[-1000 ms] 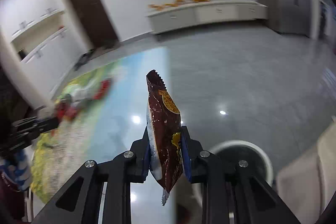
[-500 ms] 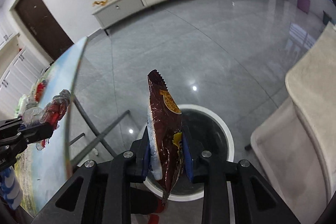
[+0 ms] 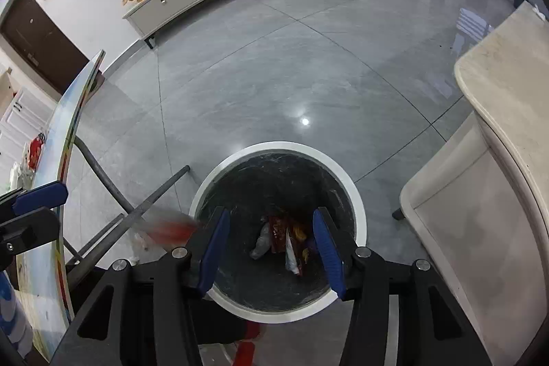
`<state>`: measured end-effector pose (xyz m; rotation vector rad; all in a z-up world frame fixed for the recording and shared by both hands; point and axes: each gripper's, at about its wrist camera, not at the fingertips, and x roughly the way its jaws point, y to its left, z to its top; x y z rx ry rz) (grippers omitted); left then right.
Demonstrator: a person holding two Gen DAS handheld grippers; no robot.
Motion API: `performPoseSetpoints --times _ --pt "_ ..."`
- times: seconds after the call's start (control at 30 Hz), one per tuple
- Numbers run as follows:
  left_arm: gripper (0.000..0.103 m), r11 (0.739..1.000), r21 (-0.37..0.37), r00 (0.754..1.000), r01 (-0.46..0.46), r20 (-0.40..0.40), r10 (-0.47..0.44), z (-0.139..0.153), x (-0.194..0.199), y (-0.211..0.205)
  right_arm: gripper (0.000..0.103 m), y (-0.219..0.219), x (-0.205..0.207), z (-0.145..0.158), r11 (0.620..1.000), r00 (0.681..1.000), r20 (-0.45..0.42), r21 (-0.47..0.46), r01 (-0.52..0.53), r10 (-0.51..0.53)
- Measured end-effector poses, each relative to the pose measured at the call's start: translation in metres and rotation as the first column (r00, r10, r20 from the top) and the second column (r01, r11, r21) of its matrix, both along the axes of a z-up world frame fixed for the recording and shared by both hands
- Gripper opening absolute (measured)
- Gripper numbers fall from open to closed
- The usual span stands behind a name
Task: Collect trash
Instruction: 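Carry both wrappers over the trash bin and open both tools, then move both tools back to the table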
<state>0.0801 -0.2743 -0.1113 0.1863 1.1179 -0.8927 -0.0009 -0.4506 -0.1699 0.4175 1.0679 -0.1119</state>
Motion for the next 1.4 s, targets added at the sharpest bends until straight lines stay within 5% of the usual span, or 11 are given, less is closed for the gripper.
performPoseSetpoints --times 0.57,0.87,1.1,1.4 --pt "0.049 0.997 -0.022 0.984 -0.075 0.159 0.077 0.043 -0.025 0.069 0.048 0.02 -0.01 0.061 1.0 0.989 0.143 -0.022 -0.022 0.025" --pt "0.049 0.968 -0.081 0.948 -0.236 0.2 0.248 0.059 -0.017 0.165 0.048 0.074 0.002 0.105 0.988 0.968 0.207 -0.076 -0.131 0.144" --pt "0.049 0.905 -0.135 0.881 -0.404 0.208 0.424 0.068 -0.004 0.269 0.048 0.138 0.025 0.129 0.958 0.932 0.228 -0.121 -0.261 0.283" --pt "0.049 0.754 -0.194 0.741 -0.627 0.15 0.655 0.068 0.032 0.403 0.048 0.236 0.07 0.137 0.88 0.85 0.226 -0.108 -0.463 0.475"
